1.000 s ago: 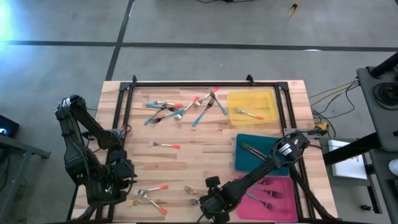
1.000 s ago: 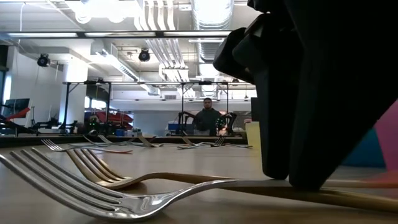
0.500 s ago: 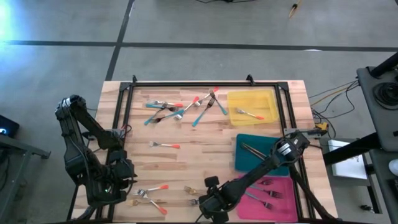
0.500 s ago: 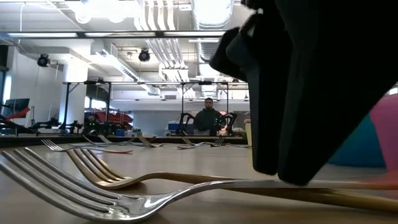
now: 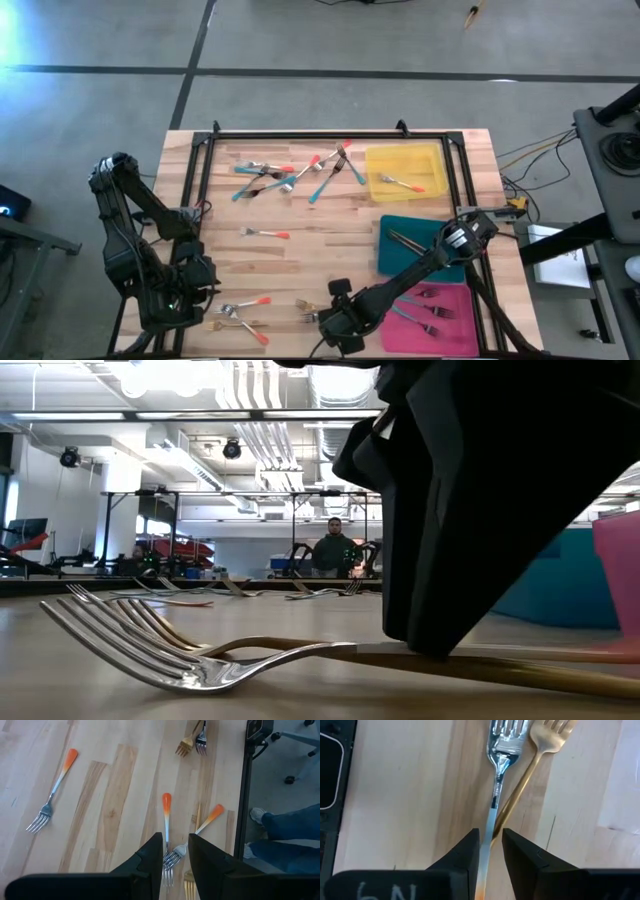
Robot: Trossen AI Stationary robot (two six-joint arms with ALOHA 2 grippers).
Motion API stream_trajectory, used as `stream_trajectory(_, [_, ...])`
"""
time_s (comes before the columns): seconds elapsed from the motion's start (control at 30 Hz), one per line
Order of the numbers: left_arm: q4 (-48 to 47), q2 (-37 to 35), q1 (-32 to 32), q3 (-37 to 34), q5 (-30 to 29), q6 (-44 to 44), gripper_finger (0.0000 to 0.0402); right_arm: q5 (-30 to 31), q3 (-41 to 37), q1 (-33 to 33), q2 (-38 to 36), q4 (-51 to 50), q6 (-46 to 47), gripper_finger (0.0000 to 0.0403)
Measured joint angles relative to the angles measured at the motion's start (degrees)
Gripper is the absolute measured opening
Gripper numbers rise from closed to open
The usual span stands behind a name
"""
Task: Sort silverware by color (type)
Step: Put the orange fork into the yellow bin
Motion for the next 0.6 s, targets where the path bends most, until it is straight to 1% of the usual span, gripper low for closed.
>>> stream_trajectory(0.27, [0.0, 0.0, 0.0, 0.0, 0.0, 0.0, 0.0076, -0.1, -2.5, 0.0, 0.2, 2.6, 1.4, 0.0076])
stream_trajectory(0.4, [0.0, 0.0, 0.0, 0.0, 0.0, 0.0, 0.0076, -1.1, -2.6, 0.0, 1.2, 3.0, 3.3, 0.0068])
stream_trajectory(0.6, [-0.1, 0.0, 0.0, 0.0, 0.0, 0.0, 0.0076, -1.7, -2.7, 0.0, 0.8, 3.2, 3.4, 0.0064])
